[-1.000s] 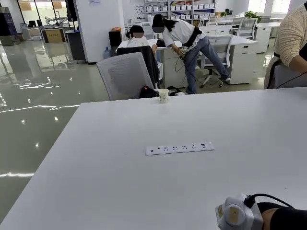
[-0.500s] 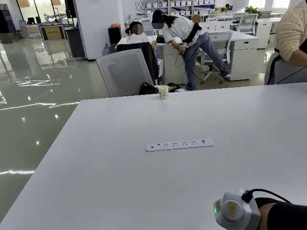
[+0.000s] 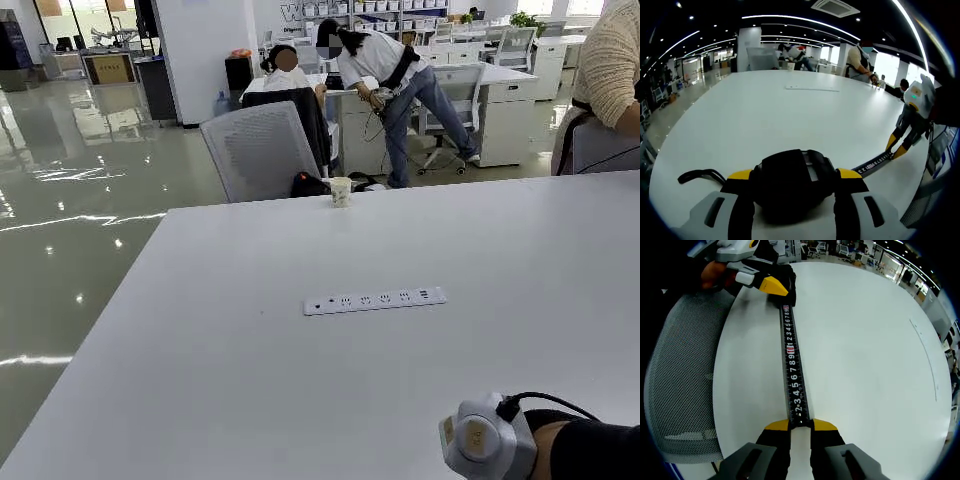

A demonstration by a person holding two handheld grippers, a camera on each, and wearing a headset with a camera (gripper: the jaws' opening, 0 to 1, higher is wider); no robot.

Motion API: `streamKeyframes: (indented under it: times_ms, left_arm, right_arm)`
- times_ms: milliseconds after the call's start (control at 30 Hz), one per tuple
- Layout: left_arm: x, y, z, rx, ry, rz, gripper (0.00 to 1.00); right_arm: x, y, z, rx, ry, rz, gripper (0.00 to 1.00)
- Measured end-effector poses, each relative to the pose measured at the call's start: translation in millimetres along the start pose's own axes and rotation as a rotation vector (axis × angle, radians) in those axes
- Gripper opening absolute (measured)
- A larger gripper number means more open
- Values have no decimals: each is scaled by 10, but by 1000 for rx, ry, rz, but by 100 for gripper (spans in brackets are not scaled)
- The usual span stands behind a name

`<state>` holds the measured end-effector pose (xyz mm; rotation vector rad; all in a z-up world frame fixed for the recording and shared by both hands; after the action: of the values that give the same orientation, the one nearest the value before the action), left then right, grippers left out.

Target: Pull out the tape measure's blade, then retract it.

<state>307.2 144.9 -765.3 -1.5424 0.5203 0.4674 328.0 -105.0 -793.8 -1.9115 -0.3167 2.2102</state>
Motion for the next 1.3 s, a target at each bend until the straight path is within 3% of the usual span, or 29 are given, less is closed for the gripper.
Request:
streamKeyframes:
  times_ms: [1300]
  left_arm:
    - [-11, -1, -1, -3, 2, 15, 59]
  right_arm:
    - [28, -106, 7, -15, -3, -7, 11]
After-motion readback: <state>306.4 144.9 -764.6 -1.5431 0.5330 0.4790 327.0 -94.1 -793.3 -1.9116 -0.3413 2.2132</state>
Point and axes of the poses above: the centre of the closed fingertips' face, and the gripper's own axes: x roughly forward along the fingers, z roughly to its left, y roughly out of its underside, the point moved 2 cm from there along -x, roughly backward along the fingers, and after that the axes turned 5 degrees about -y, right-handed, at the moved point
